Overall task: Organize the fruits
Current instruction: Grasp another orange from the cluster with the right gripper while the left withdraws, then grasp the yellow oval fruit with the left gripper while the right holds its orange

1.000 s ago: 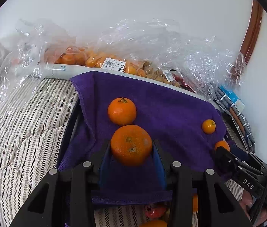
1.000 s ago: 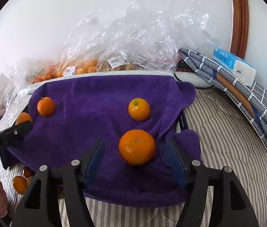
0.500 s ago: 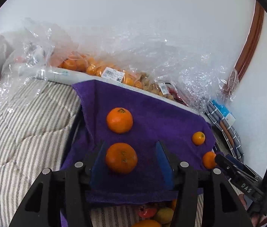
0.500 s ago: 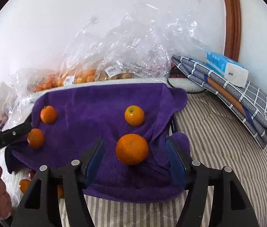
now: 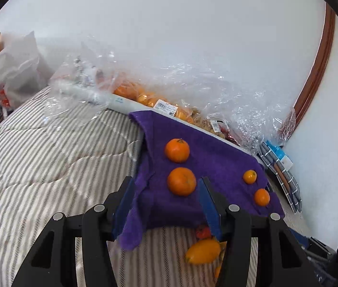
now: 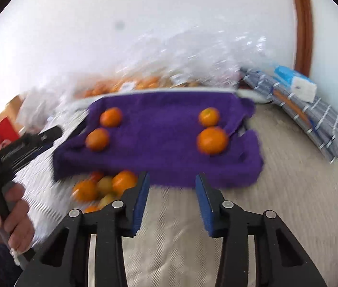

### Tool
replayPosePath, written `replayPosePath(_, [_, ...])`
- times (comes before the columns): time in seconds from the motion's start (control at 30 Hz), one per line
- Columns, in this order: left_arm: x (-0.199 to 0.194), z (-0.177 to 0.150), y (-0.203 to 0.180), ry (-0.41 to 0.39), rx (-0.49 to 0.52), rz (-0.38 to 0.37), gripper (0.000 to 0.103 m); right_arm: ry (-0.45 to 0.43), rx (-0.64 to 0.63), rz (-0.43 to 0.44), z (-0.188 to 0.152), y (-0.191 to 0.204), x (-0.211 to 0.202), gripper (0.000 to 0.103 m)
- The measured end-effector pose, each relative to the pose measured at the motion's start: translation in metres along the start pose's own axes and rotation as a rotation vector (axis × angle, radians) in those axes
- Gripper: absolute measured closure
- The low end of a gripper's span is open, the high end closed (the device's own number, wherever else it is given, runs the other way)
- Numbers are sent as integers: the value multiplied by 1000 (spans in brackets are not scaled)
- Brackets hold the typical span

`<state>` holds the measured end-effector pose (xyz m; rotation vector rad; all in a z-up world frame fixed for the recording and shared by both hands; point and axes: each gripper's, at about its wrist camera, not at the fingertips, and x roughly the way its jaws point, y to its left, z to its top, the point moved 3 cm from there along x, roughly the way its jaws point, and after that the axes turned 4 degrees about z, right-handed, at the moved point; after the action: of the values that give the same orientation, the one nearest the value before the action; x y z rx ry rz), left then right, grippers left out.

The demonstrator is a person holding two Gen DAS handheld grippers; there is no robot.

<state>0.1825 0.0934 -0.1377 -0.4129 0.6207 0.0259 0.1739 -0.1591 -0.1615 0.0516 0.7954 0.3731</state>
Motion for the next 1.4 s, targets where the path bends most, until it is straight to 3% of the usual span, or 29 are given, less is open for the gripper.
replayPosePath(0.37, [-31, -30, 38, 64, -1, 89, 48, 88, -88, 102, -43, 71, 16, 62])
replayPosePath(0.57, [-25, -37, 29, 86, 81, 145, 48, 138, -102, 77, -49, 80, 35, 63])
replayPosePath(0.77, [-19, -40, 29, 115, 66, 126, 48, 151, -90, 31, -47, 78, 42, 71])
replayPosePath(0.97, [-21, -44, 13, 120, 129, 58, 50, 105, -59, 22, -50, 56, 18, 71])
replayPosePath(1.1, [-21, -49, -1, 142, 188, -10, 50, 74, -43, -33, -52, 27, -2, 71])
replayPosePath(1.23, [-17, -56, -13, 192, 246, -54, 49, 63, -59, -139, -49, -9, -8, 71])
replayPosePath(1.4, [-8, -65, -14, 298, 235, -52, 49, 95, 4, -167, -48, -48, -4, 71])
